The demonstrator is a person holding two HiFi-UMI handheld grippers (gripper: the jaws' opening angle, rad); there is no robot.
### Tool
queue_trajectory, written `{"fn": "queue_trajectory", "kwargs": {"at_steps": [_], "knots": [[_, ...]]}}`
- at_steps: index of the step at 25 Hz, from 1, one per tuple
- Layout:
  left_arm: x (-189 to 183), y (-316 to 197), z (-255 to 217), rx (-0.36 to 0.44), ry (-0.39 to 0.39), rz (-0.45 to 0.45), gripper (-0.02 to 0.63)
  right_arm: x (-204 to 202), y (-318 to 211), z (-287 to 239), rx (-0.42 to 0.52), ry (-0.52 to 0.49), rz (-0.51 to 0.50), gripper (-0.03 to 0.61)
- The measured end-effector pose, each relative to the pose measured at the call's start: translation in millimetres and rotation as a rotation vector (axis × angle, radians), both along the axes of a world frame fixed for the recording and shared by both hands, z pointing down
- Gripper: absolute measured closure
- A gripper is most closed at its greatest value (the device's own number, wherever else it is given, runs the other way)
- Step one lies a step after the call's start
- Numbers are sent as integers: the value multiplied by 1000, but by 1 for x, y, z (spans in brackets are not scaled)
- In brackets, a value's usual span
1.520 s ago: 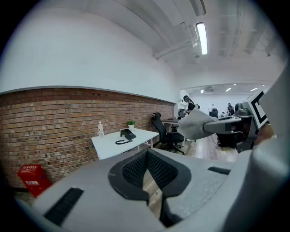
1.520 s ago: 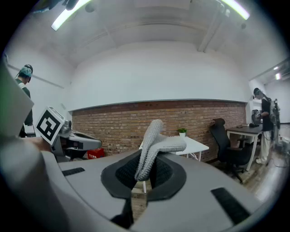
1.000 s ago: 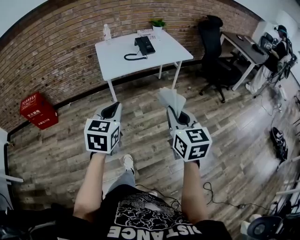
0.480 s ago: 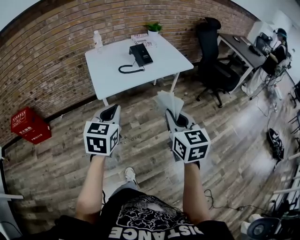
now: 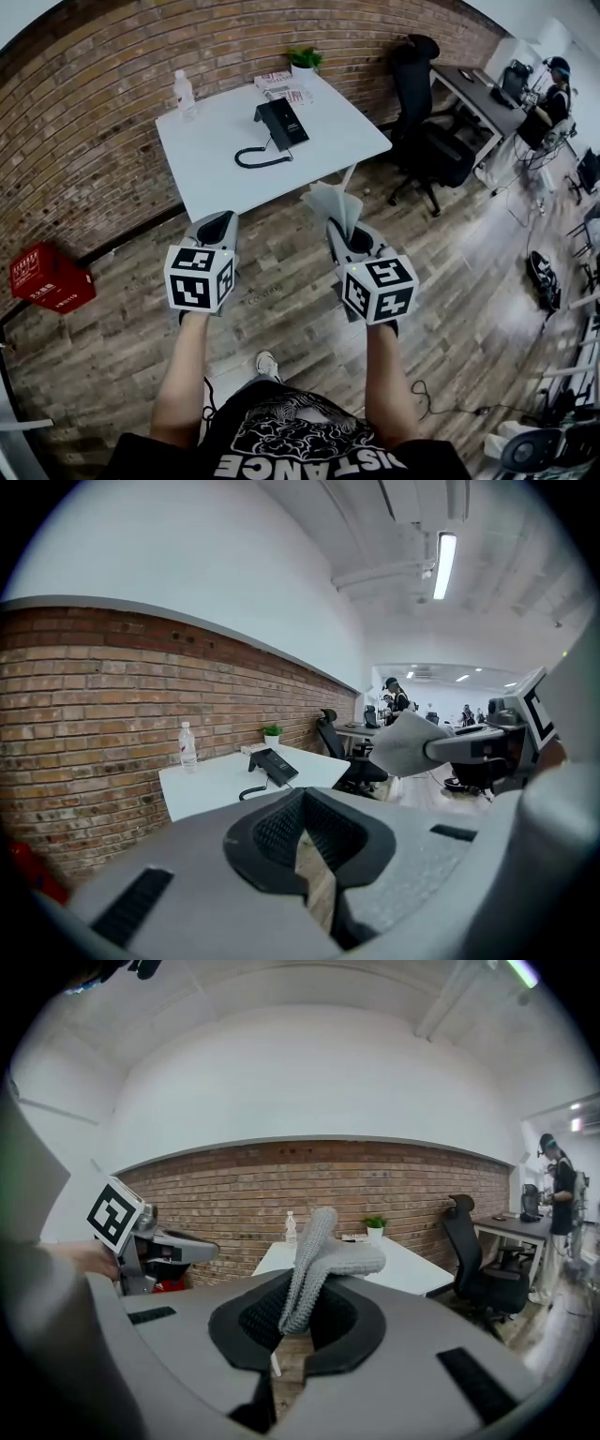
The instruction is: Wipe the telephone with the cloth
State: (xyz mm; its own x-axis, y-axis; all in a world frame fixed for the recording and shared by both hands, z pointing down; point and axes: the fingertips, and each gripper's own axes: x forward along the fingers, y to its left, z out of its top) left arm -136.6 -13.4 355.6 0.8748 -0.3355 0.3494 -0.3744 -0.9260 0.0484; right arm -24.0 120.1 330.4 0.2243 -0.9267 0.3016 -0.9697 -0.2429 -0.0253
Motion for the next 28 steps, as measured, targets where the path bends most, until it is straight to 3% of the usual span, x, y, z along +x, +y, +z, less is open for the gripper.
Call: {"fn": "queue_trajectory", "kwargs": {"at_steps": [18, 28], "knots": [[38, -74, 0, 17, 16, 31, 607, 36, -85, -8, 8, 49, 1, 566], [85, -113, 20, 25, -6, -55, 607, 97, -136, 5, 29, 54, -88, 566]]}}
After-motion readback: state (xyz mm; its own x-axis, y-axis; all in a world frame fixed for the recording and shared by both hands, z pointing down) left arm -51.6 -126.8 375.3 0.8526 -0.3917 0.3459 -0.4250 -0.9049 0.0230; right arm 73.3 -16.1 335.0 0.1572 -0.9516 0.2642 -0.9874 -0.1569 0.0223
